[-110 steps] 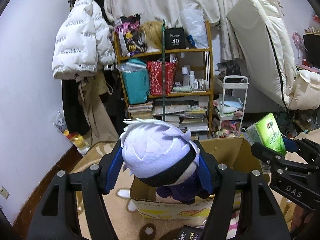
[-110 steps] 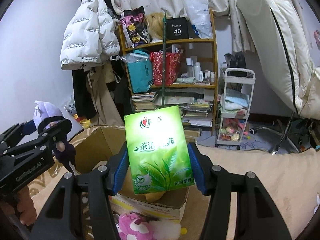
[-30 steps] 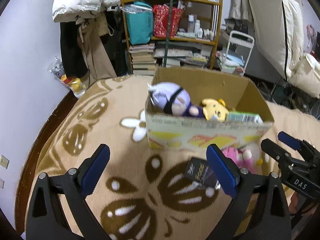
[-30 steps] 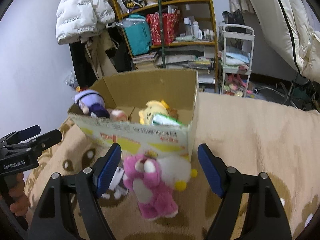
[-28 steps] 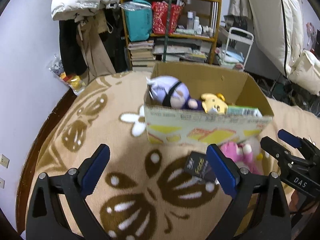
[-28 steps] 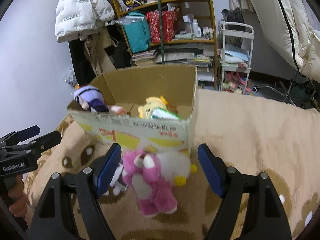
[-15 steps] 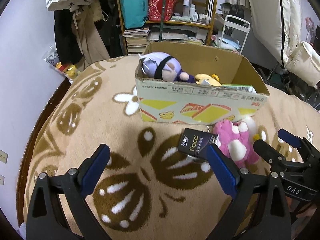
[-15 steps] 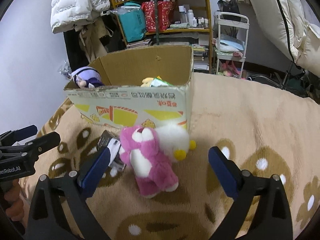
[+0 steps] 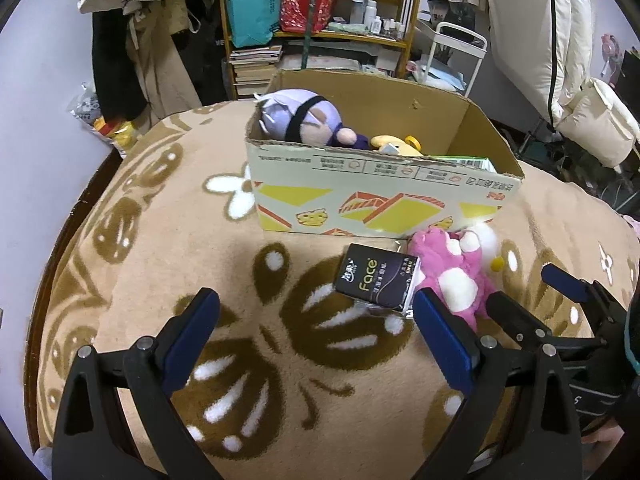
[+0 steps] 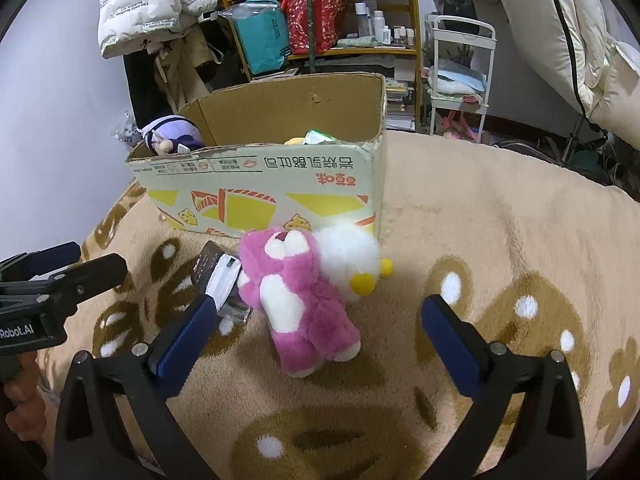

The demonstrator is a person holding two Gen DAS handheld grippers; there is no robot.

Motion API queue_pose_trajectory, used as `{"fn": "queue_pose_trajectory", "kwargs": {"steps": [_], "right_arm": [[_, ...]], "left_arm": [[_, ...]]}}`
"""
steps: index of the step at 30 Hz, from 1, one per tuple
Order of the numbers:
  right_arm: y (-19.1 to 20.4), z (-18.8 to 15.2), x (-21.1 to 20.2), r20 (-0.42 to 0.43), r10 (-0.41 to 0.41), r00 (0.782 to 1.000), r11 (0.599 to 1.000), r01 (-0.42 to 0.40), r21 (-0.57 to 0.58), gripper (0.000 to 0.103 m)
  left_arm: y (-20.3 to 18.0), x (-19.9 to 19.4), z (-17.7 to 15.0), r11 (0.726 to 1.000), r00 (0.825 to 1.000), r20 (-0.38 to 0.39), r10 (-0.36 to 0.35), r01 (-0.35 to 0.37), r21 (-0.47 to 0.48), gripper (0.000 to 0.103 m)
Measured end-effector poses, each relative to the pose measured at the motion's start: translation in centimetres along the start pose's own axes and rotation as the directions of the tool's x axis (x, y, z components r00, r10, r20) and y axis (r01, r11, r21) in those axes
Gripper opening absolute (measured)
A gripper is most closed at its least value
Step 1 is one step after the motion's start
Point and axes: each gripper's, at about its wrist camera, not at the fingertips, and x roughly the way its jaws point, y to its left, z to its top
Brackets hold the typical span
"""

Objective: Organize soft objects
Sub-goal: 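Lower both tools toward the pink plush and black Face tissue pack, then grasp the pink plush with the right tool while the left tool grasps the black Face tissue pack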

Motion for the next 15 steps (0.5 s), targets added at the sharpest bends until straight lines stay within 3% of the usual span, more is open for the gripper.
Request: {"fn": "queue_pose_trajectory", "kwargs": {"steps": [11, 15], "right_arm": [[0.2, 0.2, 1.5, -0.061, 0.007, 0.998, 1.0, -0.007, -0.004, 0.103], [0.3, 0.1, 2.6, -0.104, 0.025, 0.994, 1.0, -0.026, -0.005, 0.094]], "left_arm": [[-1.3, 2.4, 0.5, 0.999, 0.998, -0.048, -0.032, 0.034, 0.031, 0.096], [-1.8, 3.8, 0.9, 0.997, 0.995, -0.083, -0.059, 0.062, 0.037, 0.096]]}}
